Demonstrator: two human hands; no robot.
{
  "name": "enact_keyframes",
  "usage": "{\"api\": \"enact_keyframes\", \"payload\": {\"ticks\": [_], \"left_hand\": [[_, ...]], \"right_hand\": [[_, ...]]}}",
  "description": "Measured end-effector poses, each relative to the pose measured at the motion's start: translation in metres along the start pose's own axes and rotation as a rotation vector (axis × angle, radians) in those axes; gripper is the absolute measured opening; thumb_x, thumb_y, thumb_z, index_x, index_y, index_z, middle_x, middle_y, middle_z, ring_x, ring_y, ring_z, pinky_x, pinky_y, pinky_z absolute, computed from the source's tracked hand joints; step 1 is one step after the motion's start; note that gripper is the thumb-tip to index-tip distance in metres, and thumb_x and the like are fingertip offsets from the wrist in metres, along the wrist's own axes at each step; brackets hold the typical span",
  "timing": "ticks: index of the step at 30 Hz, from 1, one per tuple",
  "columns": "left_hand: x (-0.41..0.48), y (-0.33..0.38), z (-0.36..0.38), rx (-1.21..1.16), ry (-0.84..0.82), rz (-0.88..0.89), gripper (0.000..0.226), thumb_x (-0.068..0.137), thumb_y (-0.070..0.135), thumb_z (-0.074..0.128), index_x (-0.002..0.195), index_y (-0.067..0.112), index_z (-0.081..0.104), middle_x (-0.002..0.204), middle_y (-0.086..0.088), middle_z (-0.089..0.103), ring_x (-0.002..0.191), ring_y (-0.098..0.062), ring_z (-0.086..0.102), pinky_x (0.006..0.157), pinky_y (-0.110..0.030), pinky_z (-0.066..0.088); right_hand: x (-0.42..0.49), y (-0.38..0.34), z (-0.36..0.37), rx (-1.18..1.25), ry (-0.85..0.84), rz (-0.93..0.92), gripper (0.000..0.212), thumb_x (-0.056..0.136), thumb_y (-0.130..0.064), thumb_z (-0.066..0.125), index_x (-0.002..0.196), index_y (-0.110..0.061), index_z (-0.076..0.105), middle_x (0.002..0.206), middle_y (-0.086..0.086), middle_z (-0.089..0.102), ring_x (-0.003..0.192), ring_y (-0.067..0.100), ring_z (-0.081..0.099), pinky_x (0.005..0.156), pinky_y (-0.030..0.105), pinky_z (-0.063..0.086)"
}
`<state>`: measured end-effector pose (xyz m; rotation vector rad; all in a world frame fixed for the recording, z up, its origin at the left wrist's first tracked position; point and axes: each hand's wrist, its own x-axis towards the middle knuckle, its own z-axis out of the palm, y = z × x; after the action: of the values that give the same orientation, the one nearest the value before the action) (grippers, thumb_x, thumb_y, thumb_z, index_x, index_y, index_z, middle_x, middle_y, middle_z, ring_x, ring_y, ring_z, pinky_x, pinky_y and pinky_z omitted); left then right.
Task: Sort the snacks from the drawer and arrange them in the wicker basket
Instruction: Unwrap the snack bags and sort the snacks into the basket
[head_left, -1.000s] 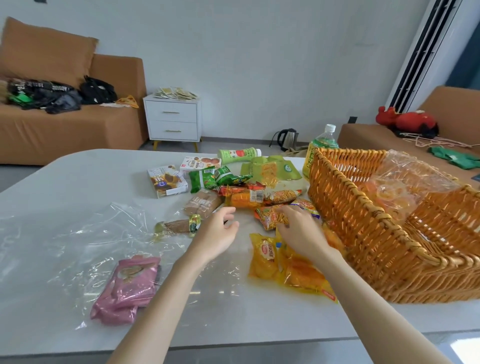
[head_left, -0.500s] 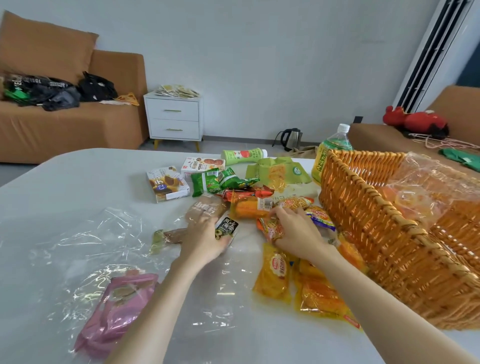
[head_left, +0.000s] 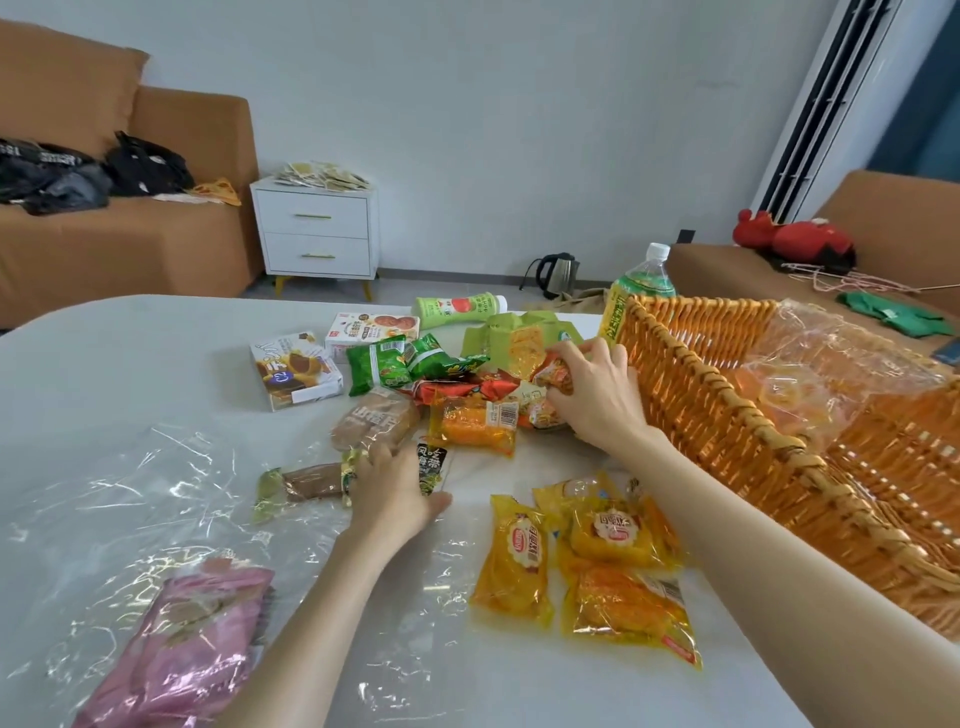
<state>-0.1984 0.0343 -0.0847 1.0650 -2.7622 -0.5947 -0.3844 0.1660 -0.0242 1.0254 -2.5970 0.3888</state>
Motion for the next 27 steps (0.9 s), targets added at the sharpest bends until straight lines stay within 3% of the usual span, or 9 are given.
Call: {"api": "enact_keyframes", "payload": {"ticks": [2,5,7,9,13,16,19,24,27], "left_hand": [[0.004,-0.001,-0.001,-0.079,-0.014,-0.016,0.083,0.073,0.045,0.077,0.143,0.024,0.035,0.143,-0.013,0.040,0.131,-0.037,0.036,0.104,-0.044,0.035],[0.005,0.001,-0.005,-0.213,-0.026,-0.029,0.095,0.066,0.034,0.085,0.146,0.028,0.033,0.142,-0.008,0.045,0.126,-0.032,0.046,0.101,-0.044,0.042],[0.005,0.001,-0.008,-0.298,0.001,-0.039,0.087,0.071,0.022,0.083,0.145,0.022,0.037,0.140,-0.006,0.048,0.123,-0.027,0.049,0.101,-0.038,0.042],[0.005,-0.002,-0.013,-0.436,0.054,-0.063,0.069,0.081,0.012,0.074,0.141,0.018,0.042,0.139,-0.006,0.050,0.123,-0.024,0.051,0.097,-0.032,0.041],[0.007,-0.005,-0.024,-0.538,0.214,-0.067,0.043,0.090,0.003,0.060,0.131,0.014,0.055,0.130,-0.007,0.057,0.113,-0.024,0.054,0.081,-0.026,0.040],[0.004,-0.002,-0.037,-0.695,0.300,-0.047,0.030,0.091,0.004,0.057,0.119,0.010,0.063,0.111,-0.008,0.066,0.090,-0.022,0.057,0.067,-0.026,0.040],[-0.004,0.003,-0.047,-0.894,0.262,-0.036,0.022,0.092,0.005,0.057,0.111,0.013,0.066,0.100,-0.007,0.068,0.083,-0.021,0.060,0.058,-0.025,0.043],[-0.029,0.005,-0.063,-1.167,0.177,-0.096,0.019,0.094,0.007,0.056,0.107,0.019,0.061,0.100,-0.008,0.070,0.077,-0.027,0.068,0.067,-0.033,0.054],[-0.053,0.001,-0.070,-1.301,0.163,-0.167,0.020,0.095,0.006,0.055,0.110,0.017,0.060,0.098,-0.007,0.069,0.076,-0.030,0.067,0.053,-0.031,0.057]], "right_hand": [[0.007,0.004,0.009,-0.053,-0.133,0.001,0.054,0.090,-0.049,0.055,0.140,-0.034,0.042,0.141,0.012,0.040,0.131,0.035,0.028,0.103,0.046,0.033],[0.009,0.007,0.018,-0.094,-0.426,0.028,0.076,0.081,-0.078,0.041,0.145,-0.037,0.035,0.150,0.010,0.035,0.139,0.040,0.018,0.111,0.053,0.023],[0.009,0.012,0.020,-0.108,-0.499,0.016,0.079,0.079,-0.076,0.048,0.145,-0.039,0.030,0.148,0.011,0.040,0.137,0.041,0.026,0.111,0.052,0.023],[0.009,0.016,0.020,-0.054,-0.509,0.028,0.076,0.076,-0.058,0.064,0.141,-0.043,0.029,0.138,0.008,0.049,0.127,0.037,0.042,0.105,0.051,0.031],[-0.009,0.011,0.032,-0.085,-0.235,-0.022,0.064,0.079,-0.028,0.063,0.137,-0.036,0.036,0.120,0.008,0.058,0.106,0.031,0.057,0.082,0.037,0.045],[-0.017,0.009,0.037,-0.068,-0.062,-0.011,0.058,0.081,-0.023,0.061,0.134,-0.030,0.042,0.112,0.008,0.060,0.101,0.032,0.058,0.072,0.035,0.044],[-0.019,0.008,0.030,0.040,0.082,0.039,0.051,0.078,-0.017,0.065,0.126,-0.024,0.049,0.101,0.011,0.062,0.090,0.033,0.060,0.062,0.032,0.042],[-0.033,-0.015,-0.012,0.298,0.268,0.086,0.058,0.077,-0.019,0.069,0.130,-0.030,0.049,0.113,0.006,0.062,0.099,0.029,0.060,0.072,0.036,0.053],[-0.056,-0.039,-0.045,0.416,0.270,0.037,0.055,0.078,-0.024,0.069,0.127,-0.035,0.048,0.112,0.001,0.062,0.096,0.026,0.060,0.070,0.037,0.054]]}}
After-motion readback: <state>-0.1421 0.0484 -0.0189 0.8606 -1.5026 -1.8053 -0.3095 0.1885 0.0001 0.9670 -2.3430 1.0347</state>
